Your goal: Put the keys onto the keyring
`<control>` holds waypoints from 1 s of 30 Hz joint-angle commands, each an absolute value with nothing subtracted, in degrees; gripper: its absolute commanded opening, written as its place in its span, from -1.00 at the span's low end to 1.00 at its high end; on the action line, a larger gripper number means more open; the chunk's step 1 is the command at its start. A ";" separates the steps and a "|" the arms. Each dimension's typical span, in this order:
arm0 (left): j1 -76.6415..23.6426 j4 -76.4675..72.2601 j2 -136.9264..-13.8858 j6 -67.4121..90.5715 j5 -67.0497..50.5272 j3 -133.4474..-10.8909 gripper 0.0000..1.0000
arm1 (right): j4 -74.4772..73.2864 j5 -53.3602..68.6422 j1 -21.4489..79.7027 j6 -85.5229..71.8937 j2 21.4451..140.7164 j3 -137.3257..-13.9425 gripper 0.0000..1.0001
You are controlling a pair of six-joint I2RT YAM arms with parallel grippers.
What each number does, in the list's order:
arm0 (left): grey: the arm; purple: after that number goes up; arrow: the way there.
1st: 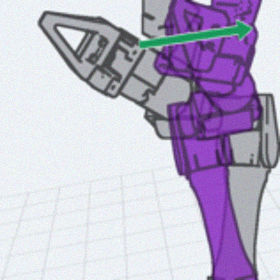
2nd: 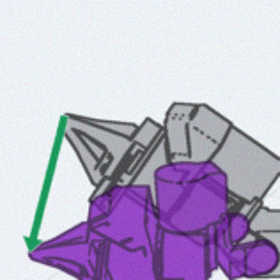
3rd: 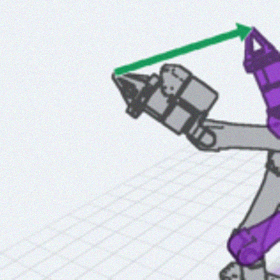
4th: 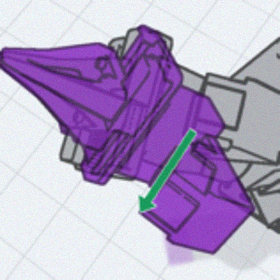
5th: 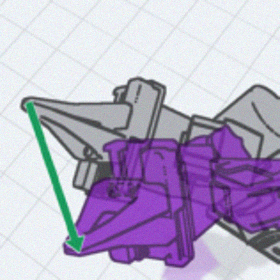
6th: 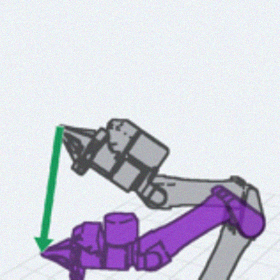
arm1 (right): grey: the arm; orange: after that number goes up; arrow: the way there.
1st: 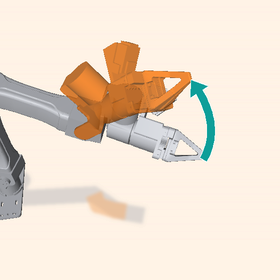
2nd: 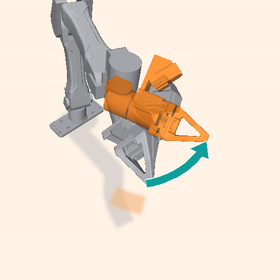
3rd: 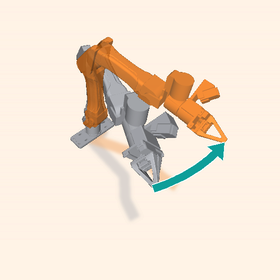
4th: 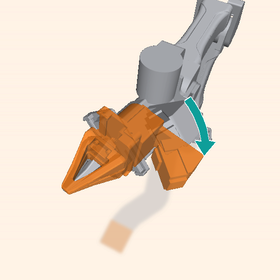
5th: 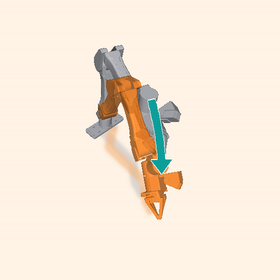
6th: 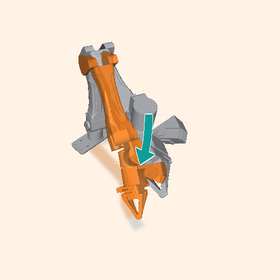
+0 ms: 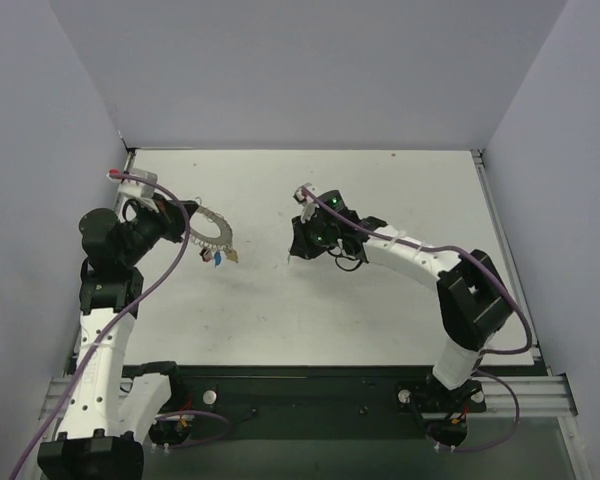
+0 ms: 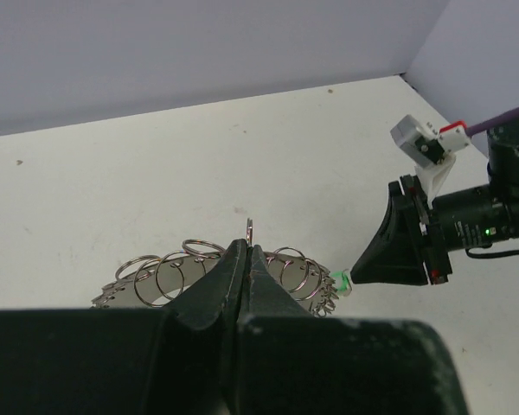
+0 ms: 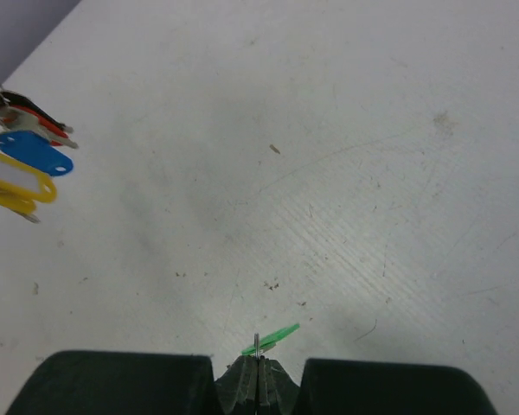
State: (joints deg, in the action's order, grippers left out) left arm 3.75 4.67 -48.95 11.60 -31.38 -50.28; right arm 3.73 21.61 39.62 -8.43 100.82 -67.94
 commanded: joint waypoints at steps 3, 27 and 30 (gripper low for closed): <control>0.45 -7.12 -46.14 12.66 -40.96 -50.27 -1.00 | 5.45 27.41 39.20 -6.77 88.52 -64.96 -1.00; -33.29 2.11 -47.28 -4.48 -35.78 -51.51 -1.00 | 0.62 50.46 37.00 -0.53 59.68 -57.74 -1.00; -36.46 3.16 -47.81 -6.94 -31.74 -51.15 -1.00 | 0.18 49.75 36.56 -0.53 58.62 -57.92 -1.00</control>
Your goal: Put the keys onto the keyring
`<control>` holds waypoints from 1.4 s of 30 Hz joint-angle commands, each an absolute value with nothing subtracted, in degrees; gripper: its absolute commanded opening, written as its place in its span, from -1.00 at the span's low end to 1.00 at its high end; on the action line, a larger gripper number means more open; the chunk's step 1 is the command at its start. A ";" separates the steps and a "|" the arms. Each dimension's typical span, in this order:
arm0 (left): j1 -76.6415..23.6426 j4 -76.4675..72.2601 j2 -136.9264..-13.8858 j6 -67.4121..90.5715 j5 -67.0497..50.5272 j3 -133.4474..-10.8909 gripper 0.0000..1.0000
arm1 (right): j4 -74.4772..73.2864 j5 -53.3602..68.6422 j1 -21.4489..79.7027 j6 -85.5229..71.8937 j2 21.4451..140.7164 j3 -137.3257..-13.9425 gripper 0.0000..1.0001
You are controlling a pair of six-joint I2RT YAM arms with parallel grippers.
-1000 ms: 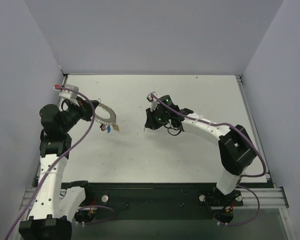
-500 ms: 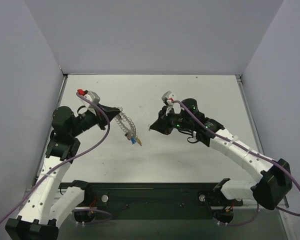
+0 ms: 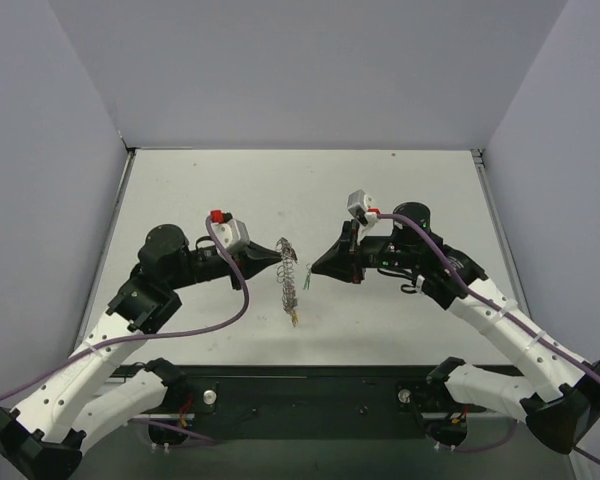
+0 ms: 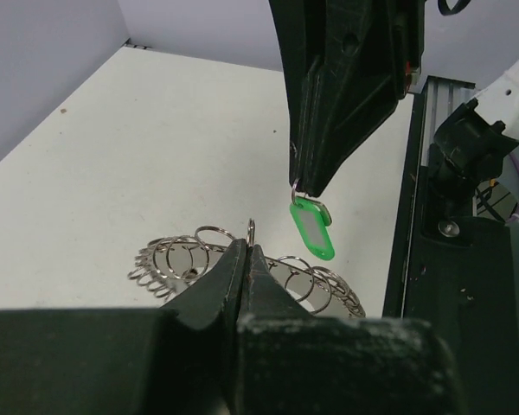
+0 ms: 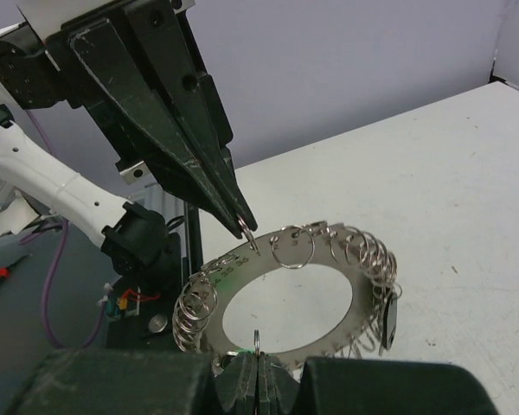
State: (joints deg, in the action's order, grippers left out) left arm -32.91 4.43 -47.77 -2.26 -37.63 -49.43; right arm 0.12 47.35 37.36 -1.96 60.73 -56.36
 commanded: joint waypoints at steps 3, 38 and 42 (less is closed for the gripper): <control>-38.14 3.52 -48.08 -8.17 -27.78 -50.11 -1.00 | 0.09 49.65 36.13 -0.44 58.88 -58.53 -1.00; -45.97 3.08 -45.09 -11.69 -18.19 -46.93 -1.00 | -5.71 36.92 45.70 4.30 66.27 -65.04 -1.00; -45.97 3.08 -45.18 -11.87 -18.37 -47.11 -1.00 | -5.54 35.42 45.97 4.92 66.44 -65.13 -1.00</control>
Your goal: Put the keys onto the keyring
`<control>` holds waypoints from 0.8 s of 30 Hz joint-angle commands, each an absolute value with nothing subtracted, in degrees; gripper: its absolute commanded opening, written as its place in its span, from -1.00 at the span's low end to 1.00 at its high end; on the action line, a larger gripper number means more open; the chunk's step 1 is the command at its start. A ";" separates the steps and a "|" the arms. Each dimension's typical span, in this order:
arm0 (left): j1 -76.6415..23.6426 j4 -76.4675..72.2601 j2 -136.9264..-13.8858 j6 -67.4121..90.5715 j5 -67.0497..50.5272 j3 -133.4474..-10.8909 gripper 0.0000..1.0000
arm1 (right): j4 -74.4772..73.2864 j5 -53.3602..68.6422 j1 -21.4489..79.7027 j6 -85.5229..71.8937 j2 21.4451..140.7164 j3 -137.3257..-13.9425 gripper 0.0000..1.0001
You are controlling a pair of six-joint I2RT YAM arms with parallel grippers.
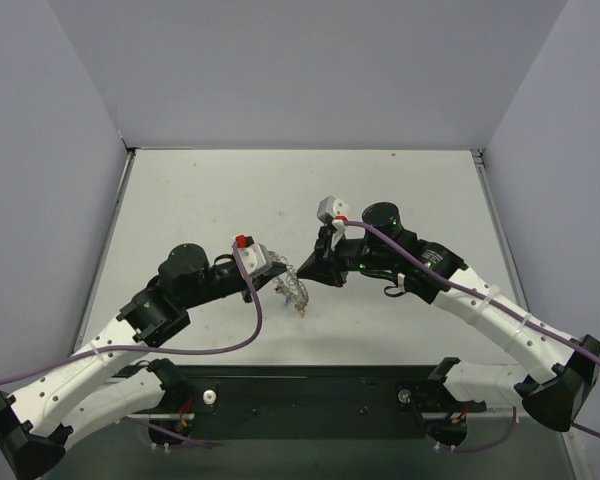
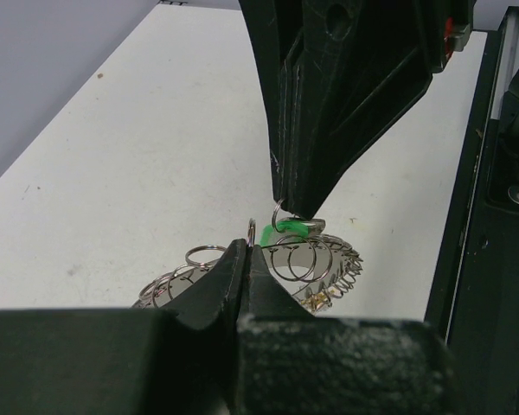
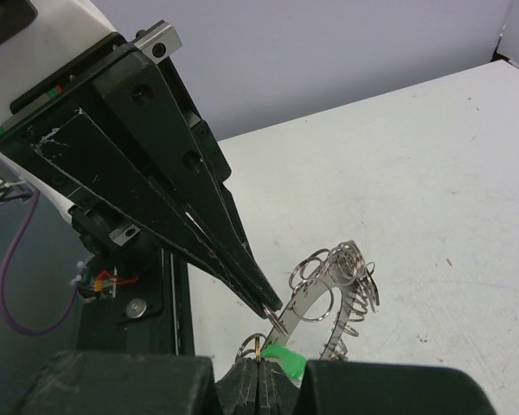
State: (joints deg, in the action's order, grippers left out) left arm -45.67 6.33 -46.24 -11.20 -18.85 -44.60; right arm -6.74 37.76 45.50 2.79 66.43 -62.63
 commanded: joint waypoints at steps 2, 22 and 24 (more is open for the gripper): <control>-45.97 3.25 -45.26 -11.78 -18.46 -47.20 -1.00 | -5.45 35.07 46.05 5.01 66.62 -65.04 -1.00; -46.14 4.04 -45.97 -11.34 -17.40 -47.55 -1.00 | -4.39 33.93 47.81 4.39 68.20 -66.27 -1.00; -46.14 4.13 -45.97 -11.34 -17.40 -47.55 -1.00 | -4.39 33.49 47.99 4.57 68.64 -66.36 -1.00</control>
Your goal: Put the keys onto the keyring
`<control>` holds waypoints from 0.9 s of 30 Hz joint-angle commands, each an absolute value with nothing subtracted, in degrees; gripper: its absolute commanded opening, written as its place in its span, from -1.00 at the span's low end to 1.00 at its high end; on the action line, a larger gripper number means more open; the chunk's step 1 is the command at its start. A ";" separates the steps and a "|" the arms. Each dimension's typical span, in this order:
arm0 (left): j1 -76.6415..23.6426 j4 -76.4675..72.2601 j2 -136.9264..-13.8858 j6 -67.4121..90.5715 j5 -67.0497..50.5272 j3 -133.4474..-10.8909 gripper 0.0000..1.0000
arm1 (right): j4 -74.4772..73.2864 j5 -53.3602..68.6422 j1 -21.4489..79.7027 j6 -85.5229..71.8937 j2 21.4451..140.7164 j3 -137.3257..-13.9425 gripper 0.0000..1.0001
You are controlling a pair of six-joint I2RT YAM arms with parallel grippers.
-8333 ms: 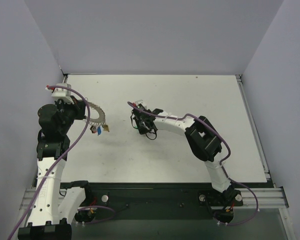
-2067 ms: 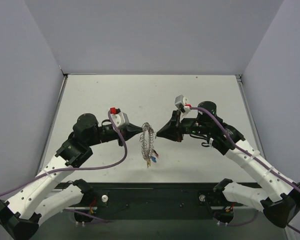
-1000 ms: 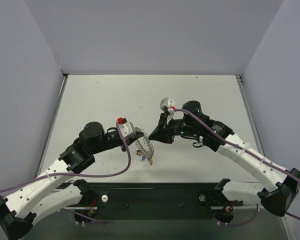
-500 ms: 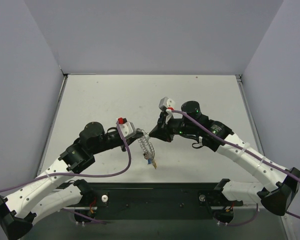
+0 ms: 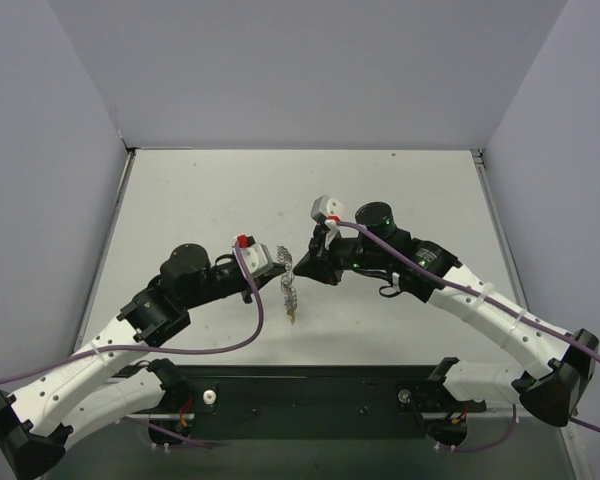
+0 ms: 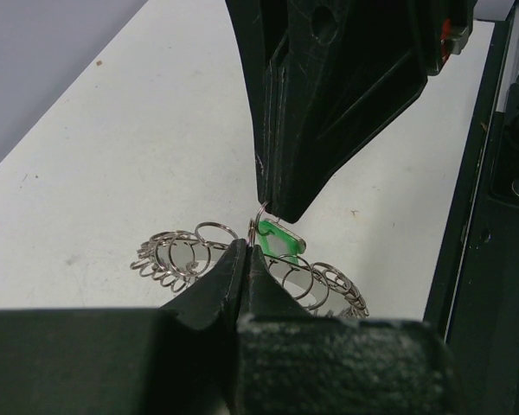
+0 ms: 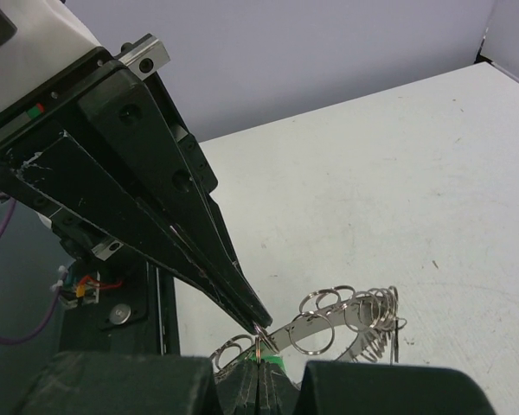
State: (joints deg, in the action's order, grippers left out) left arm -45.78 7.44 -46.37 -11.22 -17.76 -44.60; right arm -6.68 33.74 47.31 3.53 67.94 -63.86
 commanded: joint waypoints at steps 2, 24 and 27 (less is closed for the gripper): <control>-46.14 4.13 -45.97 -11.34 -17.40 -47.46 -1.00 | -4.39 32.96 48.16 4.75 68.73 -66.36 -1.00; -46.76 4.66 -46.14 -11.51 -17.93 -47.55 -1.00 | -3.08 31.64 48.34 4.22 69.08 -66.80 -1.00; -46.84 4.66 -45.97 -11.69 -17.93 -47.55 -1.00 | -3.16 31.12 48.34 4.04 69.43 -66.97 -1.00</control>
